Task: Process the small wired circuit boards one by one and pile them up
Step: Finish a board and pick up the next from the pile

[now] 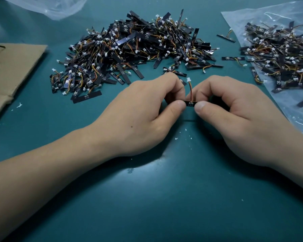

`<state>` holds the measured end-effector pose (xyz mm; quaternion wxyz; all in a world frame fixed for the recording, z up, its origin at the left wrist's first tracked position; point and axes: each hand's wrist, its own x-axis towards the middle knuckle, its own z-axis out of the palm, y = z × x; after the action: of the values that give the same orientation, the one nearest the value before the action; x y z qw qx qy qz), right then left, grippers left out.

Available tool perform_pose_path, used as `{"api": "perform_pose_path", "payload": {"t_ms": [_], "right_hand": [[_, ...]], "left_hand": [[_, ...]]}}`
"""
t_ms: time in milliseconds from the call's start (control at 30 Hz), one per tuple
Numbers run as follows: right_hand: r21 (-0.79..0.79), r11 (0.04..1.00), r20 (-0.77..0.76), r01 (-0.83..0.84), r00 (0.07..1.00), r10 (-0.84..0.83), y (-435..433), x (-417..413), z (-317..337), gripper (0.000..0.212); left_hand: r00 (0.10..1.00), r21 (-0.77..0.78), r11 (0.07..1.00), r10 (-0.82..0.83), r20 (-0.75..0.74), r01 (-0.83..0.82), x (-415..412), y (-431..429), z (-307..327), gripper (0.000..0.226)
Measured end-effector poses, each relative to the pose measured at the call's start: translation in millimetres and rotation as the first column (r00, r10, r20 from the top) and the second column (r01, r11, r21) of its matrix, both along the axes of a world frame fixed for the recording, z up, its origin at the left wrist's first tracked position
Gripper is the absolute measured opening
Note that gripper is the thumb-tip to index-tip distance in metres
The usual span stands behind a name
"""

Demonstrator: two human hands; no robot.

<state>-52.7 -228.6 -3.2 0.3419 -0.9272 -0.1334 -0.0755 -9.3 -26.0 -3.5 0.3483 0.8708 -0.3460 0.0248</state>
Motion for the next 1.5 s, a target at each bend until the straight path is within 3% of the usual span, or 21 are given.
{"api": "perform_pose_path", "payload": {"t_ms": [233, 833, 967, 1067, 1133, 1167, 1233, 1300, 1400, 1500], "right_hand": [[-0.024, 0.999, 0.011, -0.038, 0.999, 0.039, 0.8, -0.7, 1.9, 0.008], [0.036, 0.999, 0.032, 0.001, 0.999, -0.002, -1.7, -1.7, -0.6, 0.010], [0.047, 0.999, 0.034, -0.024, 0.999, 0.022, -1.2, -2.5, -0.2, 0.035], [-0.017, 0.992, -0.013, -0.122, 0.992, 0.122, 0.4, -5.0, -0.1, 0.044], [0.092, 0.990, 0.027, -0.108, 0.994, 0.106, -1.7, -4.6, -0.3, 0.041], [0.219, 0.974, 0.076, -0.063, 0.996, 0.048, -3.5, -3.3, -0.3, 0.037], [0.533, 0.846, 0.128, 0.029, 0.985, -0.114, -5.6, 1.1, 0.7, 0.021], [0.673, 0.733, 0.072, 0.095, 0.979, -0.193, -6.2, 6.2, 0.2, 0.015], [0.549, 0.831, 0.028, 0.090, 0.992, -0.126, -5.5, 7.0, -3.7, 0.012], [0.250, 0.968, 0.058, -0.002, 0.998, -0.013, -3.4, 0.2, -5.8, 0.009]], "left_hand": [[1.000, 0.051, 0.998, -0.024, 0.003, 0.024, -1.8, -0.9, 0.7, 0.004], [0.998, -0.047, 0.999, 0.004, -0.063, -0.007, -1.6, 0.6, 3.3, 0.004], [0.997, -0.133, 0.991, 0.024, -0.074, -0.034, -1.5, 0.2, 3.3, 0.003], [0.998, -0.142, 0.988, 0.053, -0.039, -0.058, -1.0, 0.2, 4.2, 0.016], [0.994, -0.128, 0.986, 0.102, -0.027, -0.104, 1.3, 1.1, 3.7, 0.030], [0.990, -0.121, 0.983, 0.135, -0.039, -0.139, 2.8, 1.6, 3.0, 0.036], [0.980, -0.082, 0.978, 0.186, -0.070, -0.191, 6.1, 2.8, 0.7, 0.045], [0.980, 0.039, 0.981, 0.190, -0.049, -0.189, 7.9, 2.7, -1.8, 0.052], [0.988, 0.282, 0.947, 0.140, 0.062, -0.152, 5.8, 0.4, -5.5, 0.058], [0.987, 0.340, 0.929, 0.115, 0.116, -0.148, 4.2, -0.2, -7.8, 0.059]]}}
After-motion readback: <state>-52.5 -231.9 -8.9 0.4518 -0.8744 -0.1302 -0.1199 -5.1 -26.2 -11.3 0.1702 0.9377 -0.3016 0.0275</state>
